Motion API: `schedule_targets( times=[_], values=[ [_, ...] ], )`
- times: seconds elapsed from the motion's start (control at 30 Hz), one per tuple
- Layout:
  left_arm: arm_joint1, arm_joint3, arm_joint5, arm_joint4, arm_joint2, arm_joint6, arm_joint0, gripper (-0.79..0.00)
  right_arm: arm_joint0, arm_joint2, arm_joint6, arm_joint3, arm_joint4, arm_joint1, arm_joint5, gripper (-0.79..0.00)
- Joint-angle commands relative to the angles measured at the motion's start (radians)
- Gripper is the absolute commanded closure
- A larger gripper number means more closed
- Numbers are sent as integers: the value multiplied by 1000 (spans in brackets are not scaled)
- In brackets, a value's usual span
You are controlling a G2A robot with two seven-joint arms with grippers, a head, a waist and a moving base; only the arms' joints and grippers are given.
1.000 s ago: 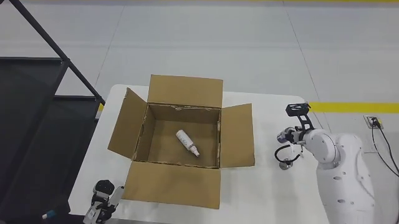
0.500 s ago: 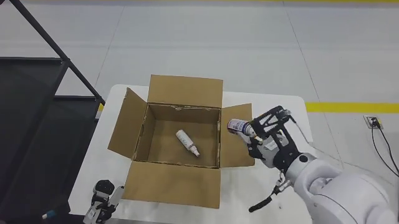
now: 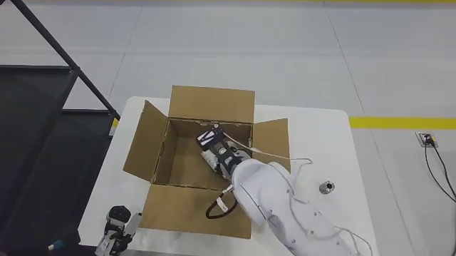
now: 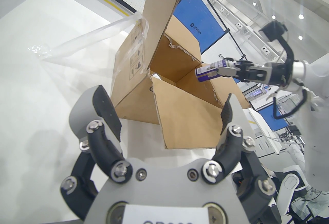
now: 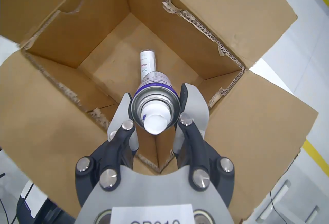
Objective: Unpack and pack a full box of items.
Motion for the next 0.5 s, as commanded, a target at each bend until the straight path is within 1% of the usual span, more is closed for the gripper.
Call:
schedule_targets(
  times=[0.0, 0.07, 0.1, 0.2, 0.33, 0.47],
  values=[
    [0, 0, 0, 0, 0, 0, 0, -785, 63, -29, 0, 126, 16, -22, 31, 0],
    [0, 0, 0, 0, 0, 0, 0, -785, 125, -57, -5, 236, 22, -45, 52, 0],
    [0, 0, 0, 0, 0, 0, 0, -785, 150, -67, 6, 286, 55, -57, 43, 0],
    [0, 0, 0, 0, 0, 0, 0, -785, 217, -95, 1, 418, 93, -90, 50, 0],
    [0, 0, 0, 0, 0, 0, 0, -785, 266, -132, -34, 535, 124, -130, 64, 0],
    [0, 0, 0, 0, 0, 0, 0, -785, 290, -154, -83, 622, 148, -162, 73, 0]
  ],
)
